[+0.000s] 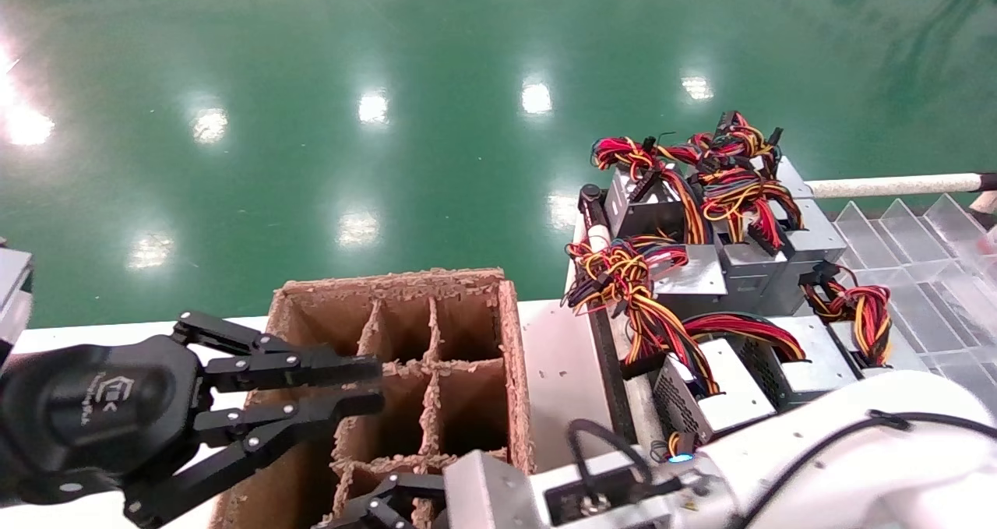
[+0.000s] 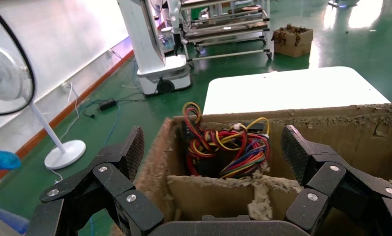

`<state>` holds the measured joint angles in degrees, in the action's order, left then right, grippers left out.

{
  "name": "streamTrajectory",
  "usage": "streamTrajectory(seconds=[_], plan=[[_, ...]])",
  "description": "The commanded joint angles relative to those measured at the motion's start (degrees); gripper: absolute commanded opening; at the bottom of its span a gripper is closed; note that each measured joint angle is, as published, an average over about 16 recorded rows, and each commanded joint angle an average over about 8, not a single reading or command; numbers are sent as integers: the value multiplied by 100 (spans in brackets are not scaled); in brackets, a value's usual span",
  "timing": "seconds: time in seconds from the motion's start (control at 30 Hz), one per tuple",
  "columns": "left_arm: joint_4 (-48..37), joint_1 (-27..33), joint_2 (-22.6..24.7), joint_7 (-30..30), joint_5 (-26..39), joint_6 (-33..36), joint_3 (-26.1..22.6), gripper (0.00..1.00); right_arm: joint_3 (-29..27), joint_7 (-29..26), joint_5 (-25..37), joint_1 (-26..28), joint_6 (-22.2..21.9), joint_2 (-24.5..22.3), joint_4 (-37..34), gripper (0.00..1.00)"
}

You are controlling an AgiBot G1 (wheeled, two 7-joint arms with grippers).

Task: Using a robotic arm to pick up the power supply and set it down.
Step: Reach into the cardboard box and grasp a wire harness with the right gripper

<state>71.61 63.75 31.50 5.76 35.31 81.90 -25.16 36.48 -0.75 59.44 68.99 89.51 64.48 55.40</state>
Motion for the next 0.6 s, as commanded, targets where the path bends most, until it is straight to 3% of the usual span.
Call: streamTrajectory(seconds=[0.03, 0.47, 0.53, 0.6], plan=[[0, 0, 0, 0, 0, 0, 0, 0, 87, 150, 80, 69, -4, 133, -182, 100], [0, 0, 0, 0, 0, 0, 0, 0, 529, 890, 394, 650, -17, 1035, -1312, 98], [0, 0, 0, 0, 0, 0, 0, 0, 605, 1010, 413, 710, -30, 1117, -1478, 83], [0, 0, 0, 0, 0, 0, 0, 0, 689, 1117, 426, 761, -50, 1180, -1624, 60]])
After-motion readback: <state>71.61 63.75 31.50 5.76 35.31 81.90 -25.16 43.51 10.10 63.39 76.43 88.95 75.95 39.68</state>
